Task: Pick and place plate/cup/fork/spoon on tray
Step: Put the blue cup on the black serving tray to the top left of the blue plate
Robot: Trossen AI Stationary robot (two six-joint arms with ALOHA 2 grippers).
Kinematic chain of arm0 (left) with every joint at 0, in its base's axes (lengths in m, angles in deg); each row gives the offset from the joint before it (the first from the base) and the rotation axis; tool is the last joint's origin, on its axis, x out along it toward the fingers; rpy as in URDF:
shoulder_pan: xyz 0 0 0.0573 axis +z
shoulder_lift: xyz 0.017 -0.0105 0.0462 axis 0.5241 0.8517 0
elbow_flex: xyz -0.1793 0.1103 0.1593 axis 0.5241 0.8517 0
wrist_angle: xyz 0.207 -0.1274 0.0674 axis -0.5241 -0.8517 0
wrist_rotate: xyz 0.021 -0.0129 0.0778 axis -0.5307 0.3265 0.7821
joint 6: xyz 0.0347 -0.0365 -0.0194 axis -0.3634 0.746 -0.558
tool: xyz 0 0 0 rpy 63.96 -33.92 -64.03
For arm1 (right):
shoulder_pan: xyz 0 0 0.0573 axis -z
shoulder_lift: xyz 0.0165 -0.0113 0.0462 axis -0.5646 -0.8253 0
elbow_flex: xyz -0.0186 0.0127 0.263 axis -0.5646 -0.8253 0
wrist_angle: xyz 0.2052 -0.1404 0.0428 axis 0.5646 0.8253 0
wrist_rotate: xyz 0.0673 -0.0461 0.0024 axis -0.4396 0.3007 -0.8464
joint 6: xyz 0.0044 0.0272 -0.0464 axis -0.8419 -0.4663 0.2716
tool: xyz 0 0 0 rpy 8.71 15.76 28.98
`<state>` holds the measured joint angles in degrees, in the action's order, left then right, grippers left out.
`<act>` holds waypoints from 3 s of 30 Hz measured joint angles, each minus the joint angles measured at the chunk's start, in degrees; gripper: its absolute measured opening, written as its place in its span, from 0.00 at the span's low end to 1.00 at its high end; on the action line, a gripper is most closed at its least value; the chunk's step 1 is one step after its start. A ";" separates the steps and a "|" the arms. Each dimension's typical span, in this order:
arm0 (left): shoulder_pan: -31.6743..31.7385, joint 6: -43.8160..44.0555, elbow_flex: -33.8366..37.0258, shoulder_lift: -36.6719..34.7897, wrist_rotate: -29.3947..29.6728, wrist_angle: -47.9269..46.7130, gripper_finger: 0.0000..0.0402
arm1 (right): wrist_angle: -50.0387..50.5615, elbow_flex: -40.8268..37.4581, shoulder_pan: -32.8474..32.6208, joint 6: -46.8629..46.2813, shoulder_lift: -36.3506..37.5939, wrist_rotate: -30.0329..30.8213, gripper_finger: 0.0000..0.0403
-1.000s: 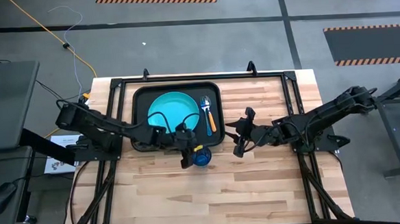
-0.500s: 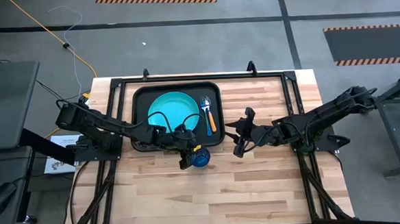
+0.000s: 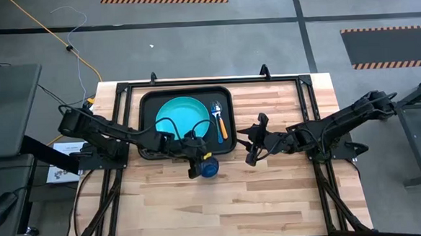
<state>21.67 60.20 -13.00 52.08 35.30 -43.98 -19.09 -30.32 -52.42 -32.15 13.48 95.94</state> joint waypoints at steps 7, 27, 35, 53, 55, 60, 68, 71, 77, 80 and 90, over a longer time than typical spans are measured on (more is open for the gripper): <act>0.33 -2.63 0.07 -2.67 0.80 0.52 0.03 | 0.02 0.00 0.00 0.02 0.00 0.00 0.32; 12.41 4.55 0.02 -41.96 32.93 -38.66 0.01 | -0.83 0.00 0.00 -0.42 0.01 -0.22 0.32; 40.08 0.30 0.00 -40.92 24.80 -46.29 0.01 | -0.83 0.00 0.02 0.01 0.00 -0.04 0.32; 57.85 -2.56 11.33 -35.31 15.63 -29.02 0.01 | -0.81 0.00 0.02 0.65 0.00 -0.37 0.32; 58.21 -2.81 12.48 -35.33 15.64 -26.97 0.01 | -0.81 0.00 0.02 0.68 0.00 -0.39 0.32; 58.86 -0.81 14.64 -34.48 11.71 -23.48 0.01 | -0.81 0.00 0.02 0.59 0.00 -0.41 0.32; 59.87 0.58 17.68 -34.08 9.70 -22.29 0.01 | -0.81 0.00 0.01 0.48 0.00 -0.42 0.32; 59.87 1.70 18.32 -34.08 9.64 -21.43 0.01 | -0.81 0.00 0.02 0.48 0.00 -0.40 0.32; 59.87 3.60 18.36 -34.08 8.28 -21.42 0.01 | -0.82 0.00 0.02 0.67 0.00 -0.39 0.32; 59.85 3.82 18.36 -34.06 8.55 -21.25 0.01 | -0.83 0.00 0.02 0.67 0.00 -0.39 0.32; 59.85 4.63 18.36 -34.06 9.33 -20.28 0.07 | -0.83 0.00 0.01 0.48 0.00 -0.39 0.32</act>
<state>81.52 64.82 5.36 18.02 44.64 -64.27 -19.92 -30.32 -52.41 -31.67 13.48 95.55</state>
